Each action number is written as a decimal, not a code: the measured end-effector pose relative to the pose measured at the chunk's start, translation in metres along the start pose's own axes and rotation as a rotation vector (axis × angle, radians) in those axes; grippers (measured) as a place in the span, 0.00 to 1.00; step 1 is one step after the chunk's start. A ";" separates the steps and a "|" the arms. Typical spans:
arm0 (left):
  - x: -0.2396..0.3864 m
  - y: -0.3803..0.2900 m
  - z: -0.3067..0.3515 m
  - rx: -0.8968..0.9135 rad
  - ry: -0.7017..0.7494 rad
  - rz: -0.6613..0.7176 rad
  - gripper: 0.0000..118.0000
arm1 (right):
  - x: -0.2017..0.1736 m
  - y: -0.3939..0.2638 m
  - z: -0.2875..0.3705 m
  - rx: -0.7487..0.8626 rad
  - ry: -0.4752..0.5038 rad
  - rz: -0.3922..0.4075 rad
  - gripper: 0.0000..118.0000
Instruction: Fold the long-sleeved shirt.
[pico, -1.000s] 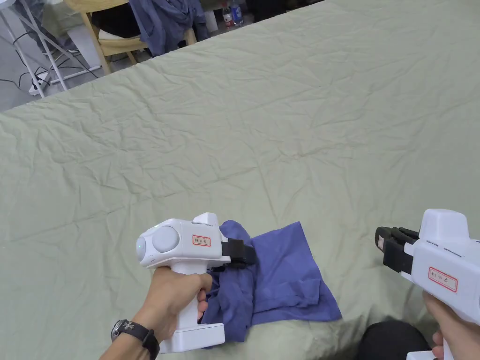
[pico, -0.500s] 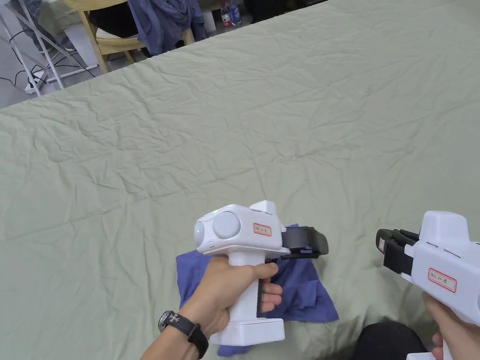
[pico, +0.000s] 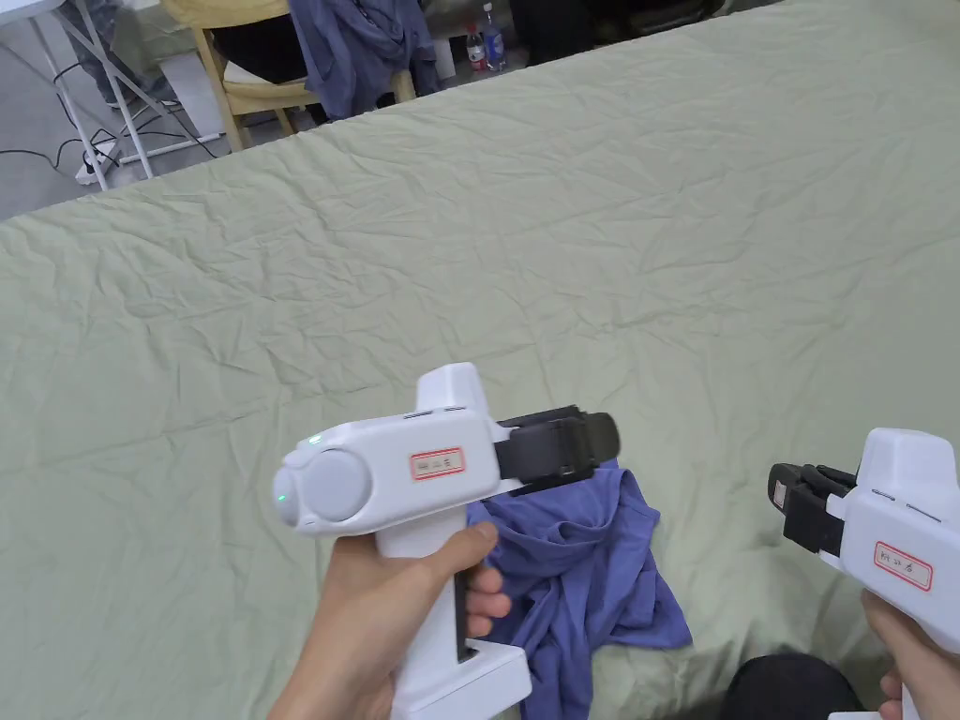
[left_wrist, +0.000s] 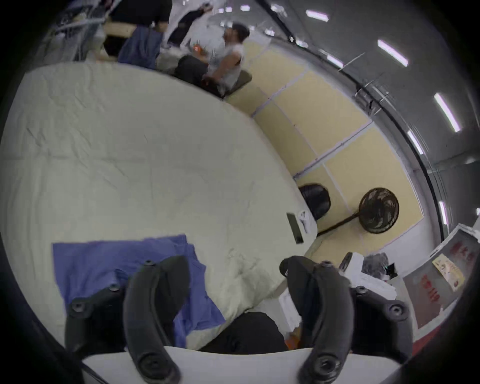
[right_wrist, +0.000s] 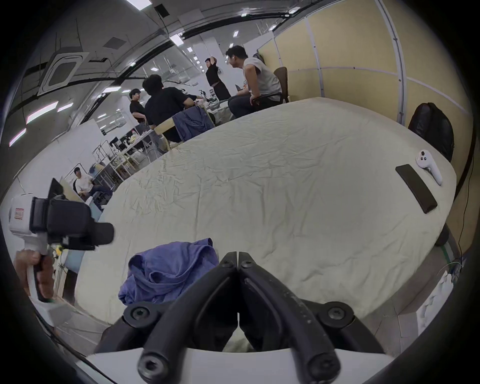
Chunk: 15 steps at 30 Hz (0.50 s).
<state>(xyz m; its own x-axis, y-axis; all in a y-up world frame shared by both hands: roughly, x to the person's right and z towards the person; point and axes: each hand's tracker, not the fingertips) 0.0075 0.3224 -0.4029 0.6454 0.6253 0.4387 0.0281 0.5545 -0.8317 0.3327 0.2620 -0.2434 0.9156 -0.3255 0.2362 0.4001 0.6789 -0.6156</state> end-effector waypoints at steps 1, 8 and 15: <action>-0.004 -0.001 0.012 0.033 0.007 -0.008 0.44 | -0.002 0.000 0.000 0.001 0.002 0.004 0.00; -0.046 -0.027 0.047 0.065 0.217 -0.120 0.01 | -0.019 -0.003 -0.001 -0.011 0.014 0.037 0.00; -0.099 -0.035 -0.002 -0.079 0.371 -0.117 0.00 | -0.026 -0.003 -0.002 -0.025 0.014 0.062 0.00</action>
<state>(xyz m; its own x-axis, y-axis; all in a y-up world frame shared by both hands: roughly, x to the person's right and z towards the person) -0.0553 0.2400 -0.4182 0.8658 0.3119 0.3913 0.1670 0.5570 -0.8136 0.3078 0.2670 -0.2494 0.9380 -0.2921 0.1865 0.3409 0.6816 -0.6474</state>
